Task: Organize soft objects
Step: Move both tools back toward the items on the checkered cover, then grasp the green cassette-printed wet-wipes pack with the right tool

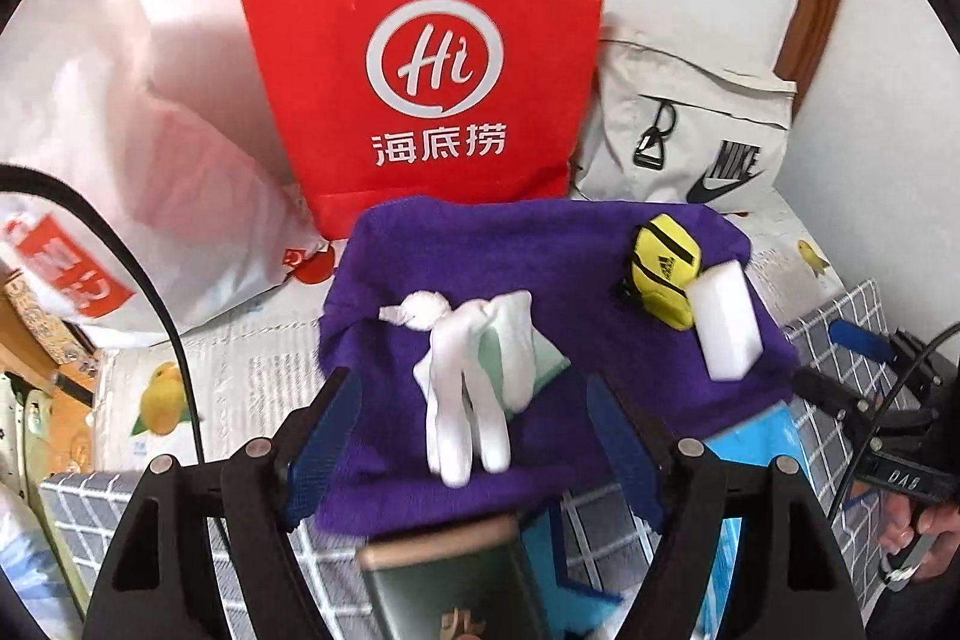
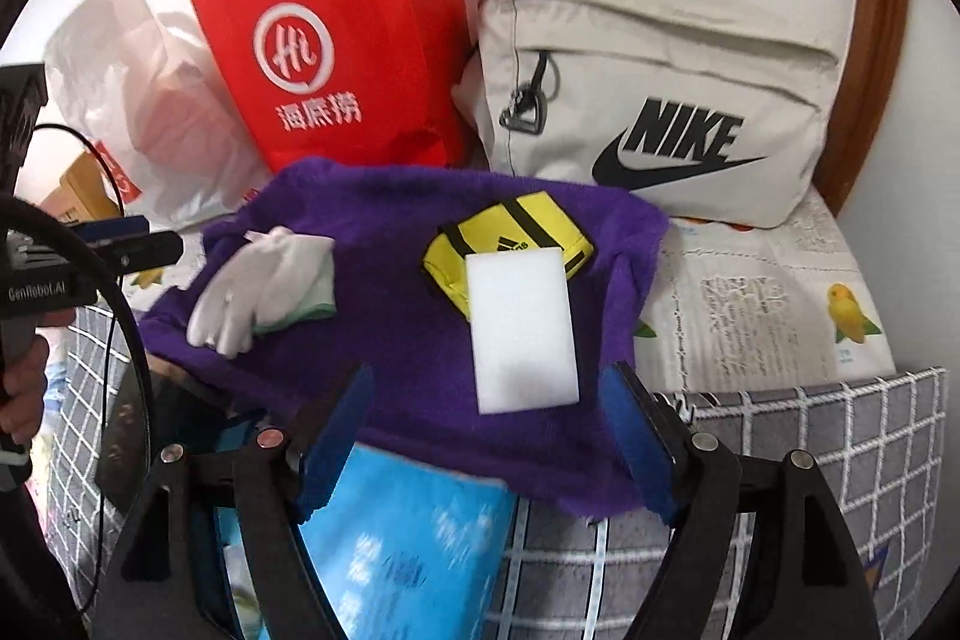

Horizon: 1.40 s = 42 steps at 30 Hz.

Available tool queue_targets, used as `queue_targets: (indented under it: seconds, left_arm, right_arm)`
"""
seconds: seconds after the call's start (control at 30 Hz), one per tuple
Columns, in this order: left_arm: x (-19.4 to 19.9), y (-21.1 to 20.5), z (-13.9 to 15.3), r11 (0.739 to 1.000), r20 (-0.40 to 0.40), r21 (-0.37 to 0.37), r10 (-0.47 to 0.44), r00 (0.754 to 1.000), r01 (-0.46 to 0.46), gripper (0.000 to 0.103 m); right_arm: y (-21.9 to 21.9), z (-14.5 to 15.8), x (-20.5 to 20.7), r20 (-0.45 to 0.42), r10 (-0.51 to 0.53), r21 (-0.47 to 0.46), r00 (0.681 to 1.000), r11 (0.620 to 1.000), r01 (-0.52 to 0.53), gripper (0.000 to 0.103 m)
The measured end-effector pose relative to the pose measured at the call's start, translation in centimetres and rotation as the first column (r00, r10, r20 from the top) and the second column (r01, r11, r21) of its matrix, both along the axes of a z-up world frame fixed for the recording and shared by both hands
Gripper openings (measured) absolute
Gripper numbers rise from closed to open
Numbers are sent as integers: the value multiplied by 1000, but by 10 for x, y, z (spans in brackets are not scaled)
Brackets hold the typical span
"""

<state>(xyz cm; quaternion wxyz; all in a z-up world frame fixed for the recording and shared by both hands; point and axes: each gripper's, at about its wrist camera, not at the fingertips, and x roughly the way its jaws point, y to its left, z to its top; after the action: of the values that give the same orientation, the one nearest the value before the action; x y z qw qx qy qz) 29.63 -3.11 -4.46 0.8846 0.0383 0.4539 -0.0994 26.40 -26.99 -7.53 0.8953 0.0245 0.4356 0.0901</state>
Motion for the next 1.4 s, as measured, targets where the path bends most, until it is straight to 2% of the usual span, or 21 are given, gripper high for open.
queue_targets:
  seconds: [0.2, 0.37, 0.57, 0.8, 0.93, 1.0, 1.1, 1.3, 1.4]
  left_arm:
    - [-49, 4, 19, 1000, 66, 15, 1, 998, -2, 77]
    - [-84, 10, 26, 999, 82, 29, -23, 996, 21, 77]
    - [-117, 41, 28, 999, 69, -38, 32, 997, -29, 77]
    - [-152, 74, 13, 987, 23, -115, 117, 993, -114, 77]
    - [-168, 78, 2, 985, -4, -108, 135, 991, -135, 77]
    - [-176, 78, -1, 985, -4, -104, 135, 991, -135, 77]
    - [-186, 79, -4, 985, -7, -110, 130, 992, -130, 77]
    - [-195, 83, -16, 984, -32, -111, 134, 990, -137, 77]
    - [-197, 82, -21, 985, -42, -111, 130, 991, -134, 77]
  right_arm:
    - [3, 23, -36, 35, 2, -9, 999, 1000, -1, 78]
    - [7, 33, -70, 59, -3, -4, 998, 1000, 4, 78]
    - [13, 33, -106, 63, 16, 45, 998, 999, -19, 78]
    - [46, 13, -161, 21, 99, 54, 995, 994, -100, 78]
    - [73, -6, -190, -25, 162, 94, 987, 983, -159, 78]
    - [84, -17, -197, -48, 174, 92, 984, 981, -169, 74]
    - [100, -31, -200, -72, 187, 64, 980, 981, -183, 67]
    - [118, -49, -192, -91, 172, 76, 981, 983, -166, 67]
    - [123, -57, -186, -89, 142, 47, 986, 989, -138, 67]
